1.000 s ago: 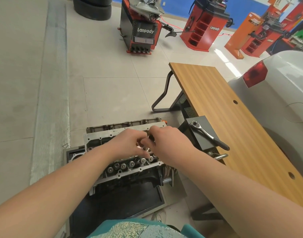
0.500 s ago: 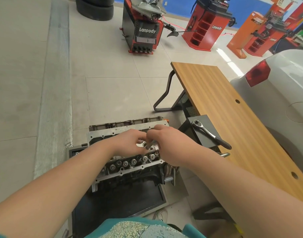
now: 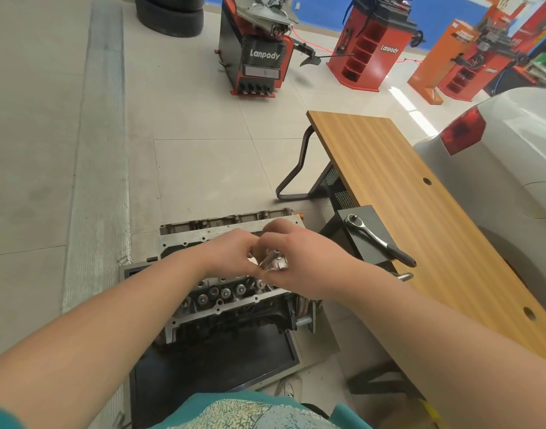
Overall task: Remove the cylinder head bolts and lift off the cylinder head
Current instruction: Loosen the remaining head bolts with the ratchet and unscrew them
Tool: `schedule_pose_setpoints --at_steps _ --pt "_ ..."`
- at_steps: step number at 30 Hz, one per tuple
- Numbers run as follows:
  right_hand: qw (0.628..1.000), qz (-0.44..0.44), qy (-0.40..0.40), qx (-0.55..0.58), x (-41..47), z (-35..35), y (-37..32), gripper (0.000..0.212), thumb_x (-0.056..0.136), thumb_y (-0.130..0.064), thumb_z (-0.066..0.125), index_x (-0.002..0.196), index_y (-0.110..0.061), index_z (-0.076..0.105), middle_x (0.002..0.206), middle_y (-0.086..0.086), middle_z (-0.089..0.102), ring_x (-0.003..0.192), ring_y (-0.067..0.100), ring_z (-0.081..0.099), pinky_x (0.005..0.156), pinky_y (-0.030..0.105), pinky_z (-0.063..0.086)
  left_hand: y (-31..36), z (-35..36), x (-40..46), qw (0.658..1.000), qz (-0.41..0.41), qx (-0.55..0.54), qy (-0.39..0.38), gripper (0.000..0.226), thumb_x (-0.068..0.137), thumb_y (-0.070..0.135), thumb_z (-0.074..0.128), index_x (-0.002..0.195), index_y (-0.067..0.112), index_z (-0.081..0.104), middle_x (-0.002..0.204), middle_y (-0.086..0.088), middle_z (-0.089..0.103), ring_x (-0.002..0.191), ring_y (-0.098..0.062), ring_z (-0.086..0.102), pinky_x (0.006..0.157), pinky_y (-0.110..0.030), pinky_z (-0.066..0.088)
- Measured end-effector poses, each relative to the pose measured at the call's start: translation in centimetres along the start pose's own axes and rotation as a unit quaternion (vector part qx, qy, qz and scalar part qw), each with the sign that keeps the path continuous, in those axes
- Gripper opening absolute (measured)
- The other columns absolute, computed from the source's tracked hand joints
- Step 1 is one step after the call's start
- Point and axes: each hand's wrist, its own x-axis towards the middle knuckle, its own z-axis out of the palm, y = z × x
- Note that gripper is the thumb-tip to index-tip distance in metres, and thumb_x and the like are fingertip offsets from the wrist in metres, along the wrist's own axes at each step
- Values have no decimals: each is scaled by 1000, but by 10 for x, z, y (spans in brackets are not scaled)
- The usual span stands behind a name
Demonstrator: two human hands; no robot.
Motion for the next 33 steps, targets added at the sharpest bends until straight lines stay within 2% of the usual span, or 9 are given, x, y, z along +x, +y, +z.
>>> schedule_pose_setpoints --at_steps 3,8,14,17,19,24,27,30,33 --pt "995 83 32 -36 7 7 5 27 101 -50 59 115 -27 63 98 -8 63 86 16 63 74 36 57 2 3 3 1000 4 4 9 27 75 40 91 89 43 68 93 29 70 89 11 63 79 -27 50" --pt "998 -12 0 -58 -2 2 5 27 95 -8 62 106 -31 71 121 -11 60 107 18 58 77 37 55 -2 2 -3 1000 22 -4 -10 24 87 32 80 81 52 69 94 31 70 94 11 64 86 -17 47" --pt "994 75 58 -59 6 3 0 29 102 -52 54 119 -30 66 101 -8 65 89 17 62 73 36 54 0 4 3 1000 16 8 26 19 79 42 87 85 42 69 88 23 69 82 1 64 72 -28 52" --pt "994 63 43 -79 6 2 2 9 102 -25 58 107 -29 64 104 -7 62 92 22 61 72 37 54 1 3 0 999 32 6 9 19 84 42 83 93 49 68 102 25 70 98 -1 65 93 -35 58" --pt "997 25 20 -63 2 0 2 25 94 -12 63 96 -36 63 118 -12 57 100 18 57 70 34 51 0 1 -2 999 36 5 2 20 89 37 78 89 54 68 101 28 71 100 -1 68 98 -37 58" --pt "995 87 28 -47 7 4 1 29 99 -57 57 120 -38 60 101 -12 61 85 13 61 65 33 50 1 2 1 999 25 -6 38 15 77 45 79 86 48 68 89 21 73 83 -1 67 74 -31 54" --pt "992 101 15 -79 10 5 3 10 104 -32 56 111 -31 63 99 -5 63 89 21 63 71 38 56 -2 1 -1 998 34 -15 41 29 75 44 89 93 51 67 99 26 73 95 7 64 86 -25 52" --pt "996 50 -10 -66 6 2 3 27 94 -11 64 95 -38 65 113 -12 55 99 19 60 75 37 55 -5 -1 -5 999 46 -12 6 27 87 34 79 93 58 68 104 30 72 105 8 65 95 -19 49" --pt "999 25 21 -3 4 1 2 18 96 -41 64 113 -46 66 112 -19 56 96 10 60 73 32 53 -6 -2 -3 999 23 -5 28 9 84 37 79 90 39 72 91 21 75 89 2 69 83 -30 56"
